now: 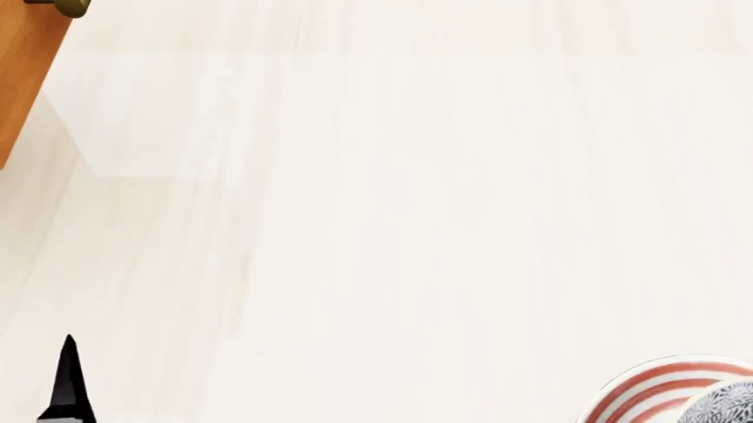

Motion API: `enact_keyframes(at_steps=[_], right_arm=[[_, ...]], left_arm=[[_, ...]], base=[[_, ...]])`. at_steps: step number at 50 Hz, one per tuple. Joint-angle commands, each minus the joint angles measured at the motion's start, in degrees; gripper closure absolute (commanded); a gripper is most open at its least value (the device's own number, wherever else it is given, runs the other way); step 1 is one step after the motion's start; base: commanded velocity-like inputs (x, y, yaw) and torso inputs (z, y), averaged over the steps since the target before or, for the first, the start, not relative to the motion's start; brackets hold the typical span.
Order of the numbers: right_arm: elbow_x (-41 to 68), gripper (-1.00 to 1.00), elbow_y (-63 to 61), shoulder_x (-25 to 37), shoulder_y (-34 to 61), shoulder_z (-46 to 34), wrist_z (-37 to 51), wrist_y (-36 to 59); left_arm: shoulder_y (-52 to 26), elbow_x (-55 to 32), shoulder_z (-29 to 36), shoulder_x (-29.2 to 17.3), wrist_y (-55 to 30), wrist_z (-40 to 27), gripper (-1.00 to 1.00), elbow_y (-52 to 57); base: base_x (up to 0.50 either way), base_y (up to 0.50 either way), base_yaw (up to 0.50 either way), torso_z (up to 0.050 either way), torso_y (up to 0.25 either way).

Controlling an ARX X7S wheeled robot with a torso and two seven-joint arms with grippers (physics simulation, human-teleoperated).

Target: Put the bowl on the plate.

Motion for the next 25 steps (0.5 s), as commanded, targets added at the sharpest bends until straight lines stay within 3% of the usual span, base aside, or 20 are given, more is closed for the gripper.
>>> enact_keyframes(at_steps=[1, 11, 13, 17, 25], right_arm=[[-2.34, -1.00, -6.50, -0.65, -0.09, 3.52, 0.51, -1.43], [-15.09, -1.00, -13.23, -0.72, 0.06, 4.29, -3.54, -1.79], [-23.46, -1.00, -16.73, -1.32, 0.24, 3.26, -7.16, -3.09], [-29.35, -1.00, -18.84, -1.57, 0.24, 2.07, -8.87, -4.15], [-41.05, -1.00, -22.16, -1.72, -0.23, -0.25, -8.92, -6.31]], left_arm=[[-3.06, 2.63, -1.50, -2.25, -2.97, 2.04, -1.00, 1.20], [-7.18, 6.14, -3.29, -6.03, -5.00, 1.49, -1.00, 0.11], [-8.24, 7.25, -3.89, -6.80, -5.68, 0.89, -1.00, -0.35], [-9.26, 8.53, -5.09, -7.97, -6.76, -0.08, -1.00, -0.54], [-11.12, 10.19, -8.96, -10.96, -10.29, -2.05, -1.00, -1.59]], base=[[0.00, 0.00, 0.00, 0.000, 0.000], [0.00, 0.00, 0.00, 0.000, 0.000], [0.00, 0.00, 0.00, 0.000, 0.000], [0.00, 0.00, 0.00, 0.000, 0.000], [0.00, 0.00, 0.00, 0.000, 0.000]])
